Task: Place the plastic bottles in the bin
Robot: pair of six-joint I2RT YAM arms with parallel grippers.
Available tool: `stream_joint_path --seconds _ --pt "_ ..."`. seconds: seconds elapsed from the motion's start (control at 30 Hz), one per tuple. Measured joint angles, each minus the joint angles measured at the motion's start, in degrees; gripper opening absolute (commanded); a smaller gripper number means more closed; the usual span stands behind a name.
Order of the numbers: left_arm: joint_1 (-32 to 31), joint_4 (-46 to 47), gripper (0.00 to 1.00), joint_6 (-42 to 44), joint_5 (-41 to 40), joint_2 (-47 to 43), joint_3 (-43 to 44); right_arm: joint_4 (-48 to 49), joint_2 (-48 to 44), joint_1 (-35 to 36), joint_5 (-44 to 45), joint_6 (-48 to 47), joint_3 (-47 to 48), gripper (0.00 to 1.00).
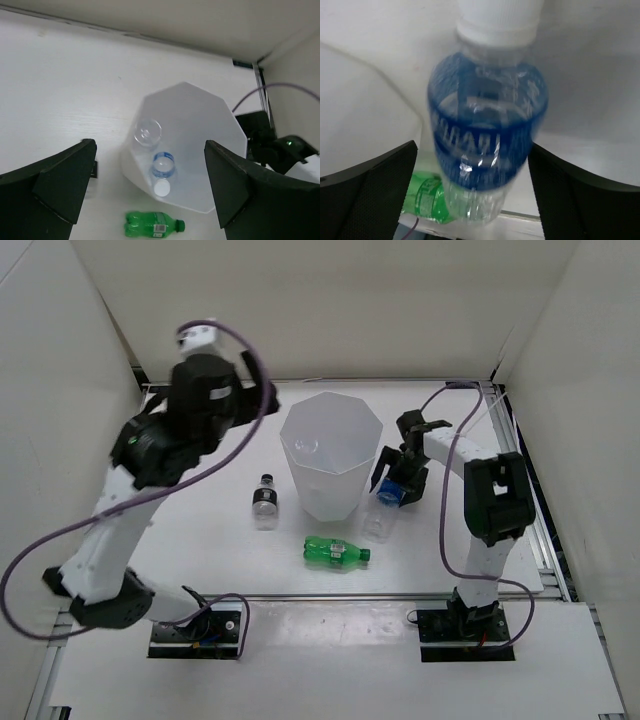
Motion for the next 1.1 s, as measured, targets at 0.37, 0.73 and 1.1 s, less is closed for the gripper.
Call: stream_joint_path --seconds 0.37,0.73,1.1 --pt "12.44 -5.22 1.0 -6.93 -7.06 -12.2 -28.48 -0.61 1.53 0.11 0.59 0.28 -0.24 0.43" --pt "24.44 10.99 1.0 -7.5 10.99 -11.5 -53.64 -10.84 -15.93 1.29 5.01 -1.09 39.76 0.36" --pt "25.07 21.59 1.0 -5.57 22.49 5.07 -55.39 -10.27 -6.23 12.44 7.08 -3.58 57.18 1.0"
